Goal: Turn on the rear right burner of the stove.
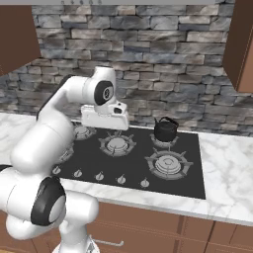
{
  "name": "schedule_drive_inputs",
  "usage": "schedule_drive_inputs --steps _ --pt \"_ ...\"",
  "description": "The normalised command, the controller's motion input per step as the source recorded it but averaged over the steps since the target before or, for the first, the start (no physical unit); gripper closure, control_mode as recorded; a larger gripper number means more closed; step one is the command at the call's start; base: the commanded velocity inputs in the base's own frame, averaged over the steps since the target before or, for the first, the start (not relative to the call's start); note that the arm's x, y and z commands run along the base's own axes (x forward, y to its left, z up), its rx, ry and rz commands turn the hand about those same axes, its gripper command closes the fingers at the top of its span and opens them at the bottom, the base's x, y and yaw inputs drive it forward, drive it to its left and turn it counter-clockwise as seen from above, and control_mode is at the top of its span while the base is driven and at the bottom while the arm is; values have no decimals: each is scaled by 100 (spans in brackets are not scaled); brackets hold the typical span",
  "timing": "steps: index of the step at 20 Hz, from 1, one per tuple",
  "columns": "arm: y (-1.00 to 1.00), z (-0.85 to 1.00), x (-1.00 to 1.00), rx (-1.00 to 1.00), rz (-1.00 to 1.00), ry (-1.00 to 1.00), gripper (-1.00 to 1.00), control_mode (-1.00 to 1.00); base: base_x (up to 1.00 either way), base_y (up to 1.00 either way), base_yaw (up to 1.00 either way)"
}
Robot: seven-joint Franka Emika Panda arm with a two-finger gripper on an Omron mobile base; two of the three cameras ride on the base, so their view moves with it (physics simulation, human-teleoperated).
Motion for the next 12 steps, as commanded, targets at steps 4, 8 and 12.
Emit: schedule_drive_inputs --steps 4,8,12 --pt "-14 -77 -33 -1 0 19 -100 -100 0 0 0" --pt "-5 -61 1 0 0 9 -100 -100 0 0 0" --pt "-17 -47 24 0 0 0 -100 -100 0 0 0"
